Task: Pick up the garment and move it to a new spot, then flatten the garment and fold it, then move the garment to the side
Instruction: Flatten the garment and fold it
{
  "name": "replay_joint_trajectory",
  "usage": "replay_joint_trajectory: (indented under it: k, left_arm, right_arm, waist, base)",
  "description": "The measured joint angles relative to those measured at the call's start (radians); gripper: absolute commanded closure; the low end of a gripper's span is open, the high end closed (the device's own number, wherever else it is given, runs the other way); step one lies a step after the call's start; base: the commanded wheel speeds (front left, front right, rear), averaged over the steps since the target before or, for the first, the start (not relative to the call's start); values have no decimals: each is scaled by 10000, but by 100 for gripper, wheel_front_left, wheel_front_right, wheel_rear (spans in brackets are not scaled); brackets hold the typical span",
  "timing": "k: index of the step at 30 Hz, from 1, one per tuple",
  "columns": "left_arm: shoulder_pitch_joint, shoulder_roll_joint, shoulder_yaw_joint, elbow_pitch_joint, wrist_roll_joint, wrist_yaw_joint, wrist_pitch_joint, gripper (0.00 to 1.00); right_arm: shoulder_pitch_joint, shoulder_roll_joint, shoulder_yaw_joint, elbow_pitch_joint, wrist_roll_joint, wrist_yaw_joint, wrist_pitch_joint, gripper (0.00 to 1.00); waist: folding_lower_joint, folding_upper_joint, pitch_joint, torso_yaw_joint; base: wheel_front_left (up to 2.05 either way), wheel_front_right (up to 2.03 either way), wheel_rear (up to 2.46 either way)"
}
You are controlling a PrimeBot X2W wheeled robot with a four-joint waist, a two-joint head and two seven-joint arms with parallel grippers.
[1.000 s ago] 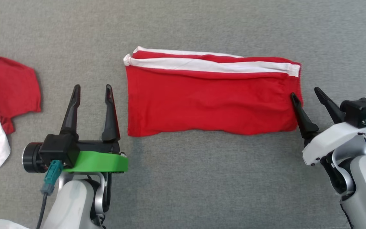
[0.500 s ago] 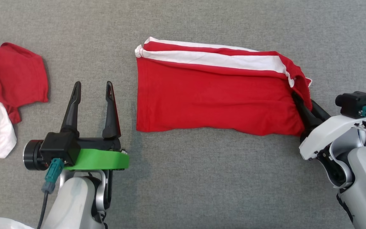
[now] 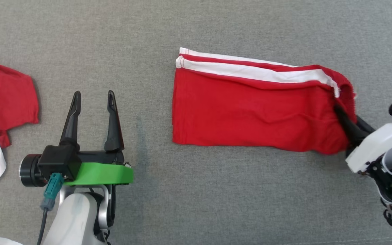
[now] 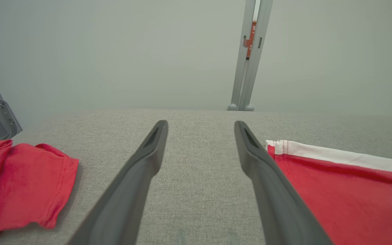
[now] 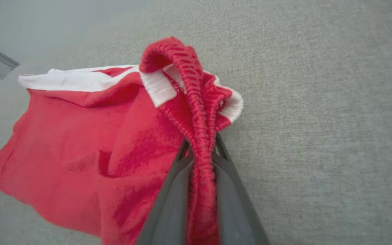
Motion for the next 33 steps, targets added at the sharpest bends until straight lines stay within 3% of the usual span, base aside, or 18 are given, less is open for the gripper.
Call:
replay_joint_trajectory:
  k: [7, 11, 17, 23, 24, 25, 26, 33]
  left_arm:
    - [-3, 46, -81, -40, -19, 0, 33, 0]
    - [-52, 10, -186, -38, -19, -2, 35, 0]
    - [-138, -71, -276, 59, -31, -4, 35, 0]
    - [-241, -167, -357, 198, -35, -46, 23, 0]
    - [-248, -176, -357, 221, -35, -46, 21, 0]
    - [-249, -194, -359, 242, -35, -46, 21, 0]
    - [-250, -211, -359, 253, -35, -46, 19, 0]
    - [-247, -238, -309, 347, -50, -42, 0, 0]
  right_arm:
    - [-556, 792, 685, -1542, 3488, -2, 2180, 100]
    - [-1273, 1567, 1085, -1501, 4527, -2, 2717, 100]
    - [-2474, 2614, 1935, -267, 4556, -2, 2656, 100]
    - [-3307, 2955, 2780, 1168, 3858, -2, 1822, 100]
    - [-3393, 3001, 2890, 1323, 3848, -2, 1607, 47]
    - [-3476, 2997, 3072, 1429, 3768, -2, 1392, 9]
    - [-3545, 2963, 3231, 1482, 3647, -2, 1237, 0]
    - [-3818, 2056, 4849, 686, 2740, 0, -1237, 0]
  waist:
    - [0, 0, -49, -40]
    - [0, 0, 12, 109]
    - [-1, 0, 145, 428]
    - [0, 0, 318, 758]
    - [0, 0, 346, 801]
    - [0, 0, 370, 838]
    - [0, 0, 384, 861]
    - [-1, 0, 284, 752]
  base:
    - [0, 0, 0]
    - [0, 0, 0]
    - [0, 0, 0]
    - [0, 0, 0]
    - [0, 0, 0]
    - [0, 0, 0]
    - [0, 0, 0]
    - [0, 0, 0]
